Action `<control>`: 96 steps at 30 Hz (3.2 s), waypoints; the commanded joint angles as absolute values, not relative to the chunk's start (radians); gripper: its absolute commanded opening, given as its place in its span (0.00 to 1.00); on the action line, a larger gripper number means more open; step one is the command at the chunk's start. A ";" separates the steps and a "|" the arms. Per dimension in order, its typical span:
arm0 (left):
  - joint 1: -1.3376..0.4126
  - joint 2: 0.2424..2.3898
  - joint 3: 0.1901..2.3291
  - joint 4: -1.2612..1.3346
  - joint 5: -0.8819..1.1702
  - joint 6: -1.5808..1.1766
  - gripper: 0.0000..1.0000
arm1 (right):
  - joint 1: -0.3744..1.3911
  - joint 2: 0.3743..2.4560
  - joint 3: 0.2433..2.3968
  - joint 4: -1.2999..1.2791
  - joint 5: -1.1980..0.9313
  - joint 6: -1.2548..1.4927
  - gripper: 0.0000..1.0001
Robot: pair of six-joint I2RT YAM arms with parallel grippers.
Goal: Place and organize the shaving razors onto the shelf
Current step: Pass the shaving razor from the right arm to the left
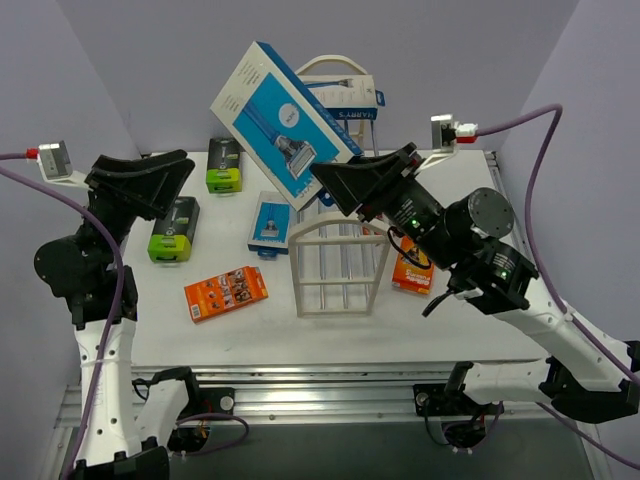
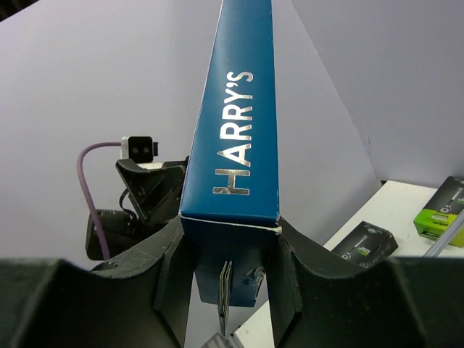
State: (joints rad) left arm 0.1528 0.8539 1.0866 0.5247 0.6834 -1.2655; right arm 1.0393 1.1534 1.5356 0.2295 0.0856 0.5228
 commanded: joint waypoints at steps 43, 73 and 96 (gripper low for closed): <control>0.163 1.189 1.387 0.853 1.091 -1.479 0.94 | 0.281 1.463 1.563 1.051 -1.220 1.280 0.00; -0.034 1.223 1.423 0.389 1.049 -1.028 0.66 | 0.403 1.528 1.618 0.815 -1.197 1.054 0.00; 0.041 1.219 1.384 0.480 0.965 -1.230 0.22 | 0.227 1.454 1.563 0.683 -1.130 1.008 0.51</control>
State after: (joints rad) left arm 0.0349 1.2343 1.3838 0.3931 1.0214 -1.1687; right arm 0.2489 1.5223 1.5723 0.6449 -1.1355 1.0187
